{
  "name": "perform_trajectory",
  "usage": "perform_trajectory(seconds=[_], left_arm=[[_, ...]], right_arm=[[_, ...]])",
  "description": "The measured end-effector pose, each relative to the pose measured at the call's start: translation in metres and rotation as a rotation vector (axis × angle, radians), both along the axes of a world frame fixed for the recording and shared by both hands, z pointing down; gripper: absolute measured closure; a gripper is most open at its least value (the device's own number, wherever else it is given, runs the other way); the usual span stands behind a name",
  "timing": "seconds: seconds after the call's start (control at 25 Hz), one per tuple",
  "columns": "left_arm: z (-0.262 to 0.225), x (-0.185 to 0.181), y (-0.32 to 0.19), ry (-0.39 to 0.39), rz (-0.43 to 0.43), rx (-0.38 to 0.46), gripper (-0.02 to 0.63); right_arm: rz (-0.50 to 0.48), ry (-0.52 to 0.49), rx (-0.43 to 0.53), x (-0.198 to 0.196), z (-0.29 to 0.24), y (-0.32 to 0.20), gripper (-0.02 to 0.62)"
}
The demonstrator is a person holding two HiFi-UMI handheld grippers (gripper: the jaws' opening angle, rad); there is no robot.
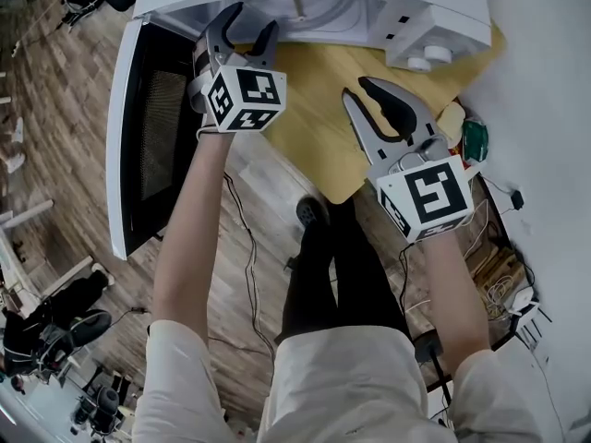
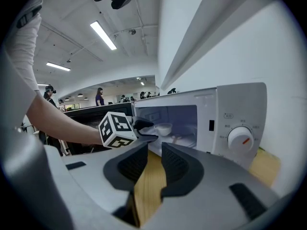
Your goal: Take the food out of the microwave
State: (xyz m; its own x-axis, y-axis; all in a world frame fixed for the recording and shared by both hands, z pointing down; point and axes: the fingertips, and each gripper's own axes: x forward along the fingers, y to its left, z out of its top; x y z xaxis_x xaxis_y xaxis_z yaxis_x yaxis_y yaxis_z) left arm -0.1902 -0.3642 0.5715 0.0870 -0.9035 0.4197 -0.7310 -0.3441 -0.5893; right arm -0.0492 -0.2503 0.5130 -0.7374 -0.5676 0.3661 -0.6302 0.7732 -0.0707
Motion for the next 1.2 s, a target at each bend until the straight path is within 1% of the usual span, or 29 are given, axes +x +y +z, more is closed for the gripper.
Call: perform_trajectory(seconds=[0.12,0.28,0.44,0.56,0.92,1.2], left_arm=[[0.005,-0.004,-0.008,-0.042,0.004,-0.007,0.371],[0.011,-0.006,-0.019,-0.079,0.006,-0.011,0.371],[0.015,-0.005,-0.03,-0.156,0.024,-0.004,0.371],[0.018,-0.004,-0.036,-0.192,0.03,-0.008,0.371],[0.026,-0.007,-0.046,-0.238,-0.005,-0.031,0.373],[0.027,-0.01,-0.051,-0.28,-0.037,-0.024,0.416]], right_arm=[[0.0,-0.004,0.001,0.001,0.001,-0.002,0.508],[0.005,0.0,-0.016,0.003,0.002,-0.003,0.508],[0.003,-0.006,-0.014,0.003,0.005,-0.004,0.508],[-0.002,-0.008,-0.016,0.002,0.007,-0.004,0.508],[-0.005,-0.004,-0.031,0.005,0.01,-0.003,0.508],[-0.006,-0.008,-0.028,0.007,0.01,-0.004,0.508]])
